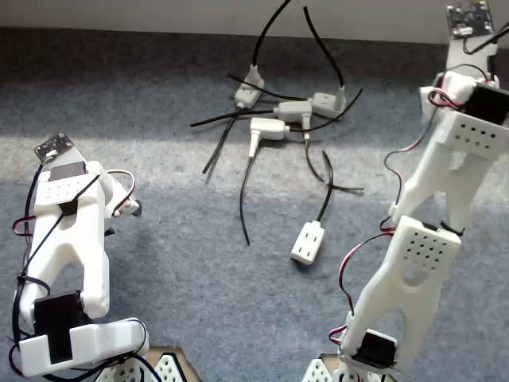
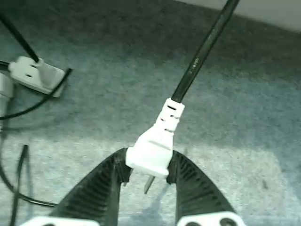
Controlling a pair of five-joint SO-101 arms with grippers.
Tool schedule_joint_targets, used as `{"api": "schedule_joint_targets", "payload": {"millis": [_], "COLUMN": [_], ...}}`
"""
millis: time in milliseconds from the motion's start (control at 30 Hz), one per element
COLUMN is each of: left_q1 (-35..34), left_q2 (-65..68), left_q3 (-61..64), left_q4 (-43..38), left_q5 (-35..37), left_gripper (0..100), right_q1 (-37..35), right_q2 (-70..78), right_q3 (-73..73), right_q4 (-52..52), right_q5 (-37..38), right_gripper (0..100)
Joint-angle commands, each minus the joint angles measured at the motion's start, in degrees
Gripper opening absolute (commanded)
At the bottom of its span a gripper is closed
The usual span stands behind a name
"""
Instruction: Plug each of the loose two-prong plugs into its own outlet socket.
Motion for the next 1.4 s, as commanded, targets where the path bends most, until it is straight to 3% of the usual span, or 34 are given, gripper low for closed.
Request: {"api": "schedule_joint_targets", "payload": {"millis": [0,200,433,667,800,1000,1167,1367], "left_q1": [1.1,1.1,-0.75,-9.01,-16.4,-17.01,-15.43,-12.62], "left_q2": [-1.8,-1.8,-1.98,-1.71,-1.63,-1.63,-1.63,-1.8], "left_q3": [-0.57,-0.57,-0.66,-0.57,-0.22,-0.48,-0.48,-0.57], "left_q4": [-0.53,-0.53,-0.53,-1.93,-1.85,-1.85,-1.85,-1.76], "left_q5": [0.26,0.26,0.35,0.7,0.7,0.7,5.27,6.33], "left_gripper": [21,21,21,21,21,21,21,21], "right_q1": [-9.1,-23.25,-38.02,-58.68,-65.1,-63.16,-55.16,-42.68], "right_q2": [-10.15,-19.03,-25.63,-26.24,-26.24,-26.86,-30.64,-40.84], "right_q3": [10.86,29.49,40.22,50.51,60.09,69.41,60.09,54.46], "right_q4": [2.33,2.33,2.24,1.27,-1.63,-4.79,1.71,2.24], "right_q5": [-7.47,-18.73,-35.52,-38.77,-38.77,-40.0,-35.96,-35.52], "right_gripper": [4.4,4.3,4.4,4.4,4.9,19.9,20.7,20.7]}}
